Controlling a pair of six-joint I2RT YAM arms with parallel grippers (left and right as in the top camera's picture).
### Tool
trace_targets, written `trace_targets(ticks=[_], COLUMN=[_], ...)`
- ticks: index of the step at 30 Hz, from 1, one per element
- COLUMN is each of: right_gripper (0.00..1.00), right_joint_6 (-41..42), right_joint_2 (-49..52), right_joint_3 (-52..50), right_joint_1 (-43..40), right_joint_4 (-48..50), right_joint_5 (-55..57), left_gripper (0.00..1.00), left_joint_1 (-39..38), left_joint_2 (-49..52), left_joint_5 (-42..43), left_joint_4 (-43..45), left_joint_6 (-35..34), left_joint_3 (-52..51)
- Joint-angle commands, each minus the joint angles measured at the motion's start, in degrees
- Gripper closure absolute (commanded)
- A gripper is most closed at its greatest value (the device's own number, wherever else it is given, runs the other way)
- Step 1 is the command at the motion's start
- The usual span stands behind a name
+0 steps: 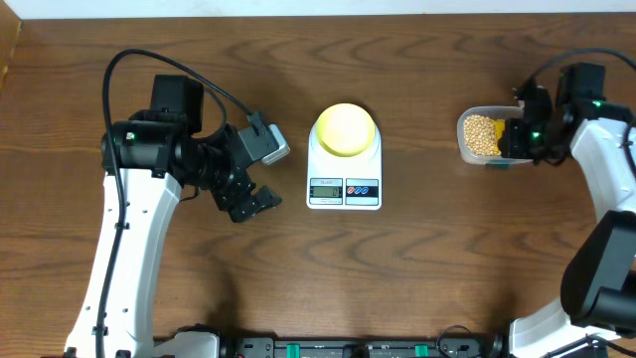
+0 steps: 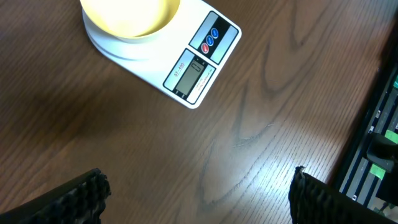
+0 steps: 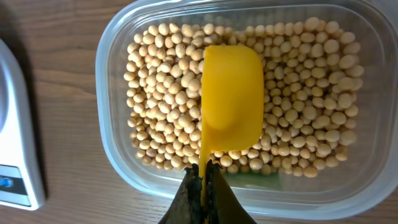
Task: Scoop item into bowl and weigh 50g on scale
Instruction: 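Dip the yellow scoop into the soybeans and scoop them up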
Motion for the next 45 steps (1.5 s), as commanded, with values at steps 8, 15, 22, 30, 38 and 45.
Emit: trace_targets(ticks=[8,15,22,30,38,45], right_gripper=[0.99,0.99,0.99,0.99,0.99,0.99], right_joint_6=[0.81,3.08,3.78,3.76,3.72,3.3], right_joint_2=[3.96,4.0,4.0,4.0,4.0,4.0], right_joint_3=[-0.81,-0.85,-0.87,-0.87,-0.87,-0.87], right_joint_1=[-3.82,-7.89,-10.38,-12.96,-17.44,-20.63], right_joint_4=[-1.81,-2.23,-2.97,-3.28,-3.72,-3.98], right_joint_5=[-17.16,-20.15,-20.52,-25.73,-31.78,-38.21], left_gripper=[0.05,0.05,0.05,0.05,0.05,0.05], left_joint_1=[-0.09,-0.09,-0.09,-0.09,-0.09,-0.09], left_joint_2=[0.35,0.35,0.35,0.35,0.35,0.35], left_joint_5=[0.76,0.76,0.76,0.76,0.74,0.76], left_joint_4=[-0.37,-0.37,-0.37,-0.37,-0.37,-0.37], left_joint_6=[1.01,0.98,0.98,0.98,0.98,0.98], left_joint_3=[0.5,0.5,0.5,0.5,0.5,0.5])
